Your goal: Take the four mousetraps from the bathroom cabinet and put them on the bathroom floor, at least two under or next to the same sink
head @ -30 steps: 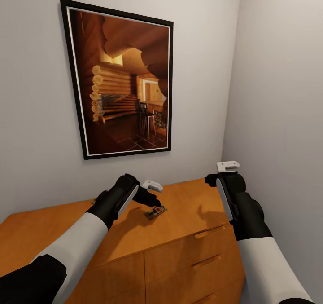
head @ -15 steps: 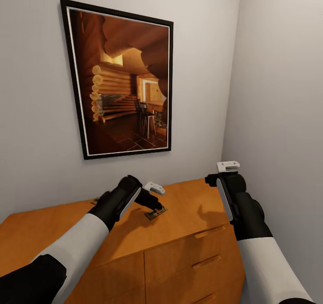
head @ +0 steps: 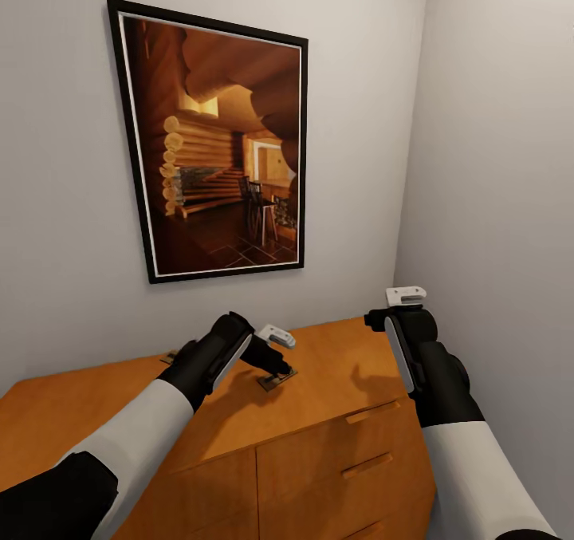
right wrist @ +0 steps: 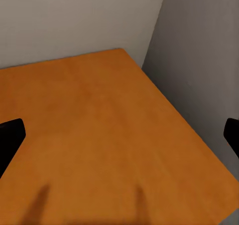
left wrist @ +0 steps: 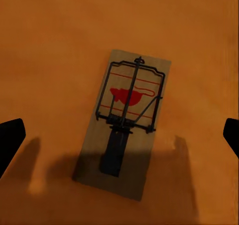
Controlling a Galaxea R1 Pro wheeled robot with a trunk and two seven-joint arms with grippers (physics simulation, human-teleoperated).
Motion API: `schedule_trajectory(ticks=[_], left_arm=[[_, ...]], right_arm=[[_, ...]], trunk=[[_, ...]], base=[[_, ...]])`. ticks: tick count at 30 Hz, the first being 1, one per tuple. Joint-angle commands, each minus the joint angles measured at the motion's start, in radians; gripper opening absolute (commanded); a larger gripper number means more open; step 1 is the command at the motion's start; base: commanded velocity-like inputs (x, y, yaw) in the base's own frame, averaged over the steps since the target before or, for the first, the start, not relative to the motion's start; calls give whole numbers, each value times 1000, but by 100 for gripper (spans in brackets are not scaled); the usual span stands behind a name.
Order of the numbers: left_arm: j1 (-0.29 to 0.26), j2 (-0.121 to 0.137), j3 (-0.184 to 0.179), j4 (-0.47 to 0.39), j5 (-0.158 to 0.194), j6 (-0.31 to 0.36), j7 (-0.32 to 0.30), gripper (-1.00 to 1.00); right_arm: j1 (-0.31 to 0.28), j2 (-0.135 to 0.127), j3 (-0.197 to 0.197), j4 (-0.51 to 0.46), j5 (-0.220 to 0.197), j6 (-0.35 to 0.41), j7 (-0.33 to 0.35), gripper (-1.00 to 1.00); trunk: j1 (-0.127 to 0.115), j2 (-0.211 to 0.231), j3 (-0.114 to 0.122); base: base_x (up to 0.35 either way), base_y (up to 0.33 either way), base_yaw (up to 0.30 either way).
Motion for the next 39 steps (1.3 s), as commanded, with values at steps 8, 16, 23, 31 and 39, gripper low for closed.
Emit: schedule_trajectory(ticks=[8,16,23,31,39], left_arm=[[-1,6,0,1,-1,3,-92,100],[-1,15,1,1,-7,3,-129,100],[-1,25,2,1,-8,3,-137,100],[-1,38,2,2,-9,2,-139,100],[-1,67,4,1,-8,-1,-139,100]], right_arm=[[-1,0,1,0,7,6,4,100],[-1,0,1,0,3,6,4,100],[-1,0,1,1,1,6,4,100],[-1,0,2,2,0,6,4,100],[-1,0,2,2,-1,6,4,100]], trunk=[[0,-1,-1],[0,-1,-1],[0,-1,-1],[0,-1,-1],[0,-1,-1]], base=[[0,0,0],[0,0,0],[0,0,0],[0,0,0],[0,0,0]])
